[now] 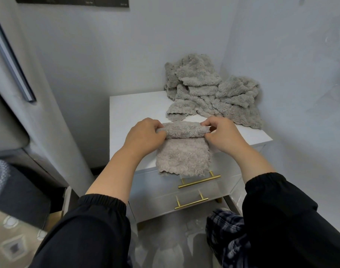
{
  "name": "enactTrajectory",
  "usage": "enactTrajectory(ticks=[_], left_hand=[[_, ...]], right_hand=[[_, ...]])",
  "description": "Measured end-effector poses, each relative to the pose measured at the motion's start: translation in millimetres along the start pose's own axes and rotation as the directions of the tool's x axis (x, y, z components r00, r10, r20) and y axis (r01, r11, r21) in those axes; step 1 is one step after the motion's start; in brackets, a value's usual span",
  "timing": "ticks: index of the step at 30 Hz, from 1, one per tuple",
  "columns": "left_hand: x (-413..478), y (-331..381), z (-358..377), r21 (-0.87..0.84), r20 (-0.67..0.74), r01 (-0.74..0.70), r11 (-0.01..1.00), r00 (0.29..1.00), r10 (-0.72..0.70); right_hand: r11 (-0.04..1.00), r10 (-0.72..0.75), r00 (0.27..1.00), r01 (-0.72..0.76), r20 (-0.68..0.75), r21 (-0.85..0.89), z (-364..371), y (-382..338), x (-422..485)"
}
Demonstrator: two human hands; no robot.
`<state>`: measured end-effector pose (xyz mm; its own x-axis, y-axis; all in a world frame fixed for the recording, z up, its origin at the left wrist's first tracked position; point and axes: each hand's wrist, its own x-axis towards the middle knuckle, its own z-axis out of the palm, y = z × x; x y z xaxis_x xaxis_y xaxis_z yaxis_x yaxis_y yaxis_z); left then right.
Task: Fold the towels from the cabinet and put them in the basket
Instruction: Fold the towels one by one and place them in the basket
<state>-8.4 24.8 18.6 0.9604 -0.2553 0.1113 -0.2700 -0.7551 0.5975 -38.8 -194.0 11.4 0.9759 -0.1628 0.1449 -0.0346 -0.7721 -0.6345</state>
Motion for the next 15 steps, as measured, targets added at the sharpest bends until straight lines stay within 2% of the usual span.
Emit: enactTrajectory(ticks=[3,8,11,15], left_hand=[[1,0,-2,-0.021,0.014,0.019,1.000,1.000,-0.018],[4,-4,5,0.058,0.017,-0.010,0.998,1.000,0.009],[8,-6,7,0.041,-0.001,0.009,0.999,1.000,-0.009],[7,-7,10,0.009,0.041,0.041,0.999,0.998,-0.041]], right_hand=[[1.000,0.020,0.999,-0.019,0.050,-0.020,-3,0,-3],[0.998,0.049,0.990,-0.045,0.130,-0.036,-4,0,-5],[0.997,0.042,0.985,-0.052,0.167,0.053,-7,-3,-6],[0.990,0.055,0.989,-0.073,0.137,0.124,-3,-2,-5]])
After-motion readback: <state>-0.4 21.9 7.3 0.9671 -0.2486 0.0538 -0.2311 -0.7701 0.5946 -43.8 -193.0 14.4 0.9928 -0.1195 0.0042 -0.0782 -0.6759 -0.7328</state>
